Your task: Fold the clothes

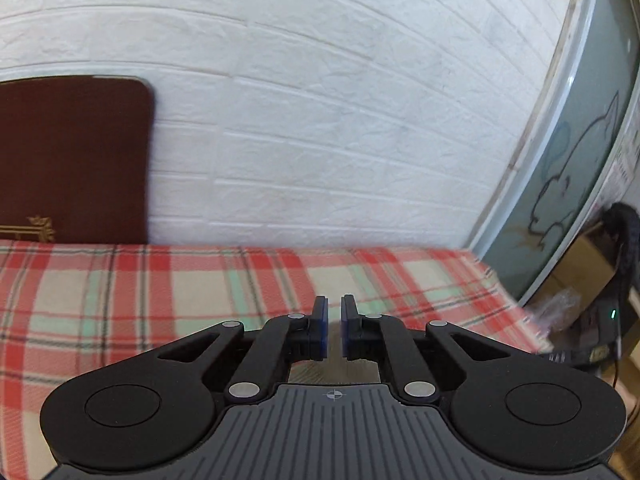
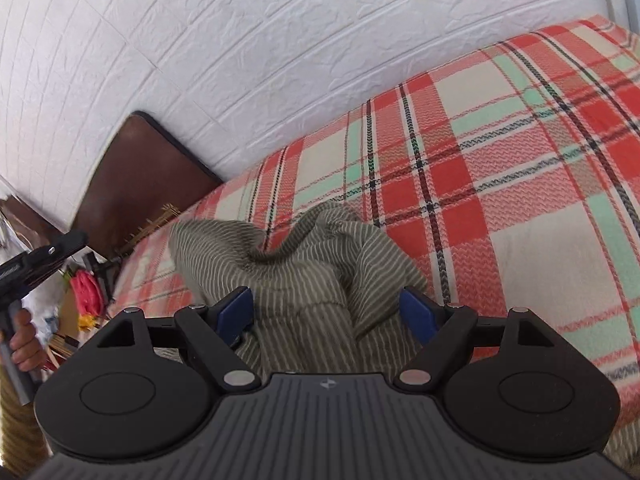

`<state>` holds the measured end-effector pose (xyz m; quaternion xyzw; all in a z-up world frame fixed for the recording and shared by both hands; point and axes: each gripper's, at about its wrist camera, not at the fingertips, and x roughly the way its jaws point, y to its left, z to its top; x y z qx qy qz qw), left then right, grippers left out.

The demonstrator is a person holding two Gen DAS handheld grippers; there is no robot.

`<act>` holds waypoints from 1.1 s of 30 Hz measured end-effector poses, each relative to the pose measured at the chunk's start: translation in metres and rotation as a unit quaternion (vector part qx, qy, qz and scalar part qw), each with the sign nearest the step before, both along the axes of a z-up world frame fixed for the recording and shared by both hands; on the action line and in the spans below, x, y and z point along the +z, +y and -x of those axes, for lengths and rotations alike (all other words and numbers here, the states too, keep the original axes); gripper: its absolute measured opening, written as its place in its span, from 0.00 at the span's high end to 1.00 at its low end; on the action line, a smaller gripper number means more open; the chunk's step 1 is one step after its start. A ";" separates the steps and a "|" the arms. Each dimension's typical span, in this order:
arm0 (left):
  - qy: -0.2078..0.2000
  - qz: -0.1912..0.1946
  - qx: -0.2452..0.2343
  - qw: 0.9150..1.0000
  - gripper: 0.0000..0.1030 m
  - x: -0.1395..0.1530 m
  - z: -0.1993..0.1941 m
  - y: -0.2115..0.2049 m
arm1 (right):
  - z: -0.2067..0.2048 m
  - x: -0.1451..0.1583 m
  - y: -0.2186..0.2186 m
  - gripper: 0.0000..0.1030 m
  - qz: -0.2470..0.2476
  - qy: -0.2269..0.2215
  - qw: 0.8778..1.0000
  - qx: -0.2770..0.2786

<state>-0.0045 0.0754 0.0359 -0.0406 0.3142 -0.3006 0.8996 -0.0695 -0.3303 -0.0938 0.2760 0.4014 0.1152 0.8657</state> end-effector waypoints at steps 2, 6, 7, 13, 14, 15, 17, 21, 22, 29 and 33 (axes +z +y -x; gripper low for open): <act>0.000 -0.030 0.005 1.000 0.71 -0.010 0.001 -0.003 | -0.009 -0.001 0.004 0.19 0.034 0.007 0.999 -0.006; -0.019 -0.099 -0.008 0.995 0.35 -0.034 -0.003 -0.027 | -0.010 -0.004 0.001 0.19 0.045 0.010 0.999 -0.022; -0.024 -0.115 -0.017 0.993 0.35 -0.041 -0.006 -0.036 | -0.009 -0.006 -0.002 0.19 0.040 0.012 0.999 -0.026; -0.003 -0.176 -0.087 0.981 0.30 -0.090 -0.036 -0.090 | -0.001 -0.016 -0.018 0.19 0.018 0.035 0.999 -0.034; 0.004 -0.180 -0.094 0.979 0.28 -0.097 -0.041 -0.096 | 0.000 -0.018 -0.021 0.19 0.012 0.039 0.999 -0.034; 0.008 -0.182 -0.099 0.978 0.26 -0.103 -0.046 -0.102 | 0.000 -0.019 -0.022 0.19 0.006 0.042 0.999 -0.033; 0.019 -0.180 -0.103 0.978 0.26 -0.113 -0.053 -0.111 | -0.001 -0.022 -0.024 0.19 -0.004 0.045 0.999 -0.027; 0.083 -0.160 -0.115 0.977 0.74 -0.130 -0.062 -0.119 | -0.006 -0.029 -0.022 0.19 -0.026 0.053 0.998 -0.016; 0.099 -0.159 -0.118 0.975 0.90 -0.134 -0.062 -0.118 | -0.007 -0.031 -0.021 0.19 -0.031 0.056 0.998 -0.015; 0.075 -0.136 -0.086 0.984 1.00 -0.114 -0.040 -0.090 | -0.017 -0.029 -0.010 0.78 -0.034 0.057 0.998 -0.004; 0.041 -0.099 -0.060 0.992 1.00 -0.076 -0.031 -0.057 | -0.007 0.023 0.004 0.81 0.026 -0.030 0.999 0.006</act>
